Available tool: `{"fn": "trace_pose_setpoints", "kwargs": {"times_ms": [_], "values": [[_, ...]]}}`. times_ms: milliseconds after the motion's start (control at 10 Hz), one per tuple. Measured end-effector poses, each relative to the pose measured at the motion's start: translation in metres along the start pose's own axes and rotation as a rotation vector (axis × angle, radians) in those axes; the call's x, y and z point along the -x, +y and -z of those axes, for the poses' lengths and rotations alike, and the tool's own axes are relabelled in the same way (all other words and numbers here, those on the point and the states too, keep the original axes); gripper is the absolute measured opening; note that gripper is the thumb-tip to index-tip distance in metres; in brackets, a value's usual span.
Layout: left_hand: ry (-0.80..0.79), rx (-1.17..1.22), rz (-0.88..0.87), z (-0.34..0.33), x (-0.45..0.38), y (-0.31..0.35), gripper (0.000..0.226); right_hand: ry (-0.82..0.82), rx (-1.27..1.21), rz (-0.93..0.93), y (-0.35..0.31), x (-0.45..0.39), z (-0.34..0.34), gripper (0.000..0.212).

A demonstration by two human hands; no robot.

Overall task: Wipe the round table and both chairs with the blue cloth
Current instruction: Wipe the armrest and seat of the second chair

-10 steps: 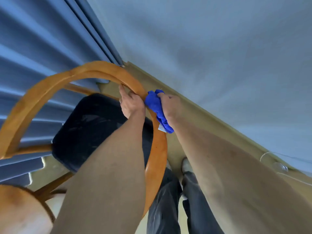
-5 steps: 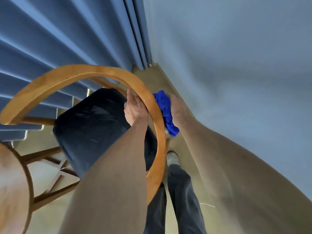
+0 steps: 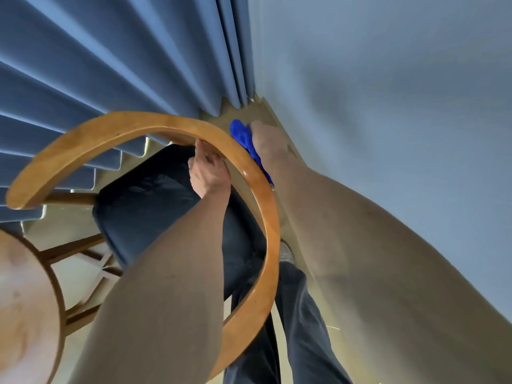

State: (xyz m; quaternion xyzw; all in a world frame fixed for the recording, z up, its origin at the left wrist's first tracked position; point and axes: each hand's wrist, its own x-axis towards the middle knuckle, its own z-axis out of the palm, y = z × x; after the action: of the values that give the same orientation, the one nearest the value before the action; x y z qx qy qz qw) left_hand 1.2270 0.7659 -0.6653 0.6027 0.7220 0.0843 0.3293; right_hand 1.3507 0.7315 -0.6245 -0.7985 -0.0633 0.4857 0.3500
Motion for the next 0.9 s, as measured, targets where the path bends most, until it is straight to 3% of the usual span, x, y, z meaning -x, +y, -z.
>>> {"fn": "trace_pose_setpoints", "kwargs": {"times_ms": [100, 400, 600, 700, 900], "values": [[0.032, -0.028, 0.026, 0.008, -0.013, 0.011, 0.051, 0.020, 0.072, -0.022, -0.023, -0.006, -0.006, 0.029], [0.013, -0.054, 0.069, 0.025, -0.063, 0.000, 0.057, -0.037, 0.308, -0.050, -0.089, -0.042, -0.055, 0.022], [0.006, -0.113, -0.018, 0.043, -0.113, -0.021, 0.058, -0.164, 0.536, -0.032, -0.132, -0.076, -0.128, 0.028], [0.026, -0.100, 0.018, 0.052, -0.144, -0.041, 0.052, -0.229, 0.585, 0.043, -0.155, -0.083, -0.169, 0.031], [0.047, -0.048, 0.160, 0.072, -0.184, -0.091, 0.038, -0.109, 0.713, 0.190, -0.184, -0.077, -0.254, 0.021]]}}
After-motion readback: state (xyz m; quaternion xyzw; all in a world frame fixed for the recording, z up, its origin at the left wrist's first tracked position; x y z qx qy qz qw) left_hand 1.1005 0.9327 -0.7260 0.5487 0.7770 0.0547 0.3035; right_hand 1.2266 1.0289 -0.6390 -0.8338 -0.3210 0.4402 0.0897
